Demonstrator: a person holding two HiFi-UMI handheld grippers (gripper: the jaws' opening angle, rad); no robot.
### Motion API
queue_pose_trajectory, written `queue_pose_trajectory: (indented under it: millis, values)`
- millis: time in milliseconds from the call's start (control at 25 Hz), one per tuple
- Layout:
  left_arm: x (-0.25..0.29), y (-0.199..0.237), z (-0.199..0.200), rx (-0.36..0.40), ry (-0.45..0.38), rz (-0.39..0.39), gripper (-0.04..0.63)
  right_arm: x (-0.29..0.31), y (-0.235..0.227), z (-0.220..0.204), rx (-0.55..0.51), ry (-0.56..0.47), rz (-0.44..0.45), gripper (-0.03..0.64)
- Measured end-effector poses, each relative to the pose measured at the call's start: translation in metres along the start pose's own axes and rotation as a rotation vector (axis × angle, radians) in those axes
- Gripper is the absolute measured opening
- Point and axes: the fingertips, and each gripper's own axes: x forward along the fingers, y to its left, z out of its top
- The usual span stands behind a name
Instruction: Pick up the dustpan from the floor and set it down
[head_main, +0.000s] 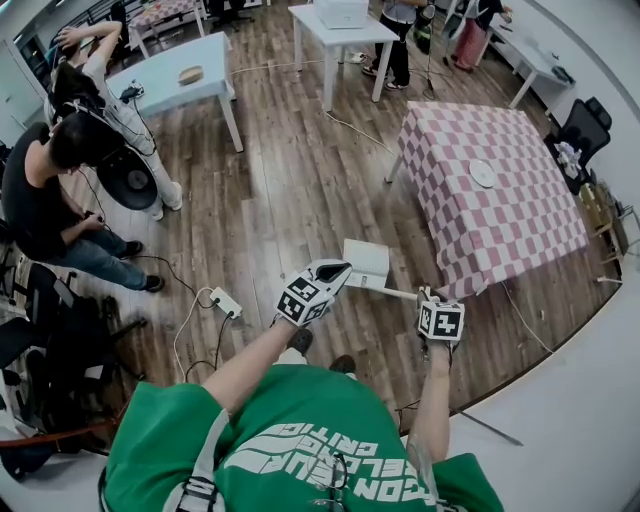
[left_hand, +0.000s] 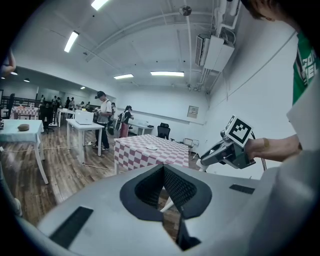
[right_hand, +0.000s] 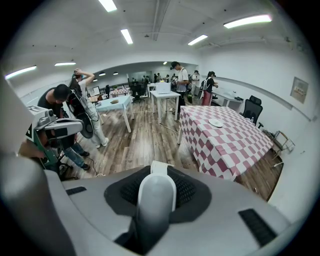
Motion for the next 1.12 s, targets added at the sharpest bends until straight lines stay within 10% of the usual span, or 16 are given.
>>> queue_pose_trajectory:
  millis: [1120]
  values:
    - [0.009, 0.000, -0.001, -0.015, -0.004, 0.011, 0.003, 0.017, -0.012, -0.010, -0.011, 0.033, 0.000, 0.107]
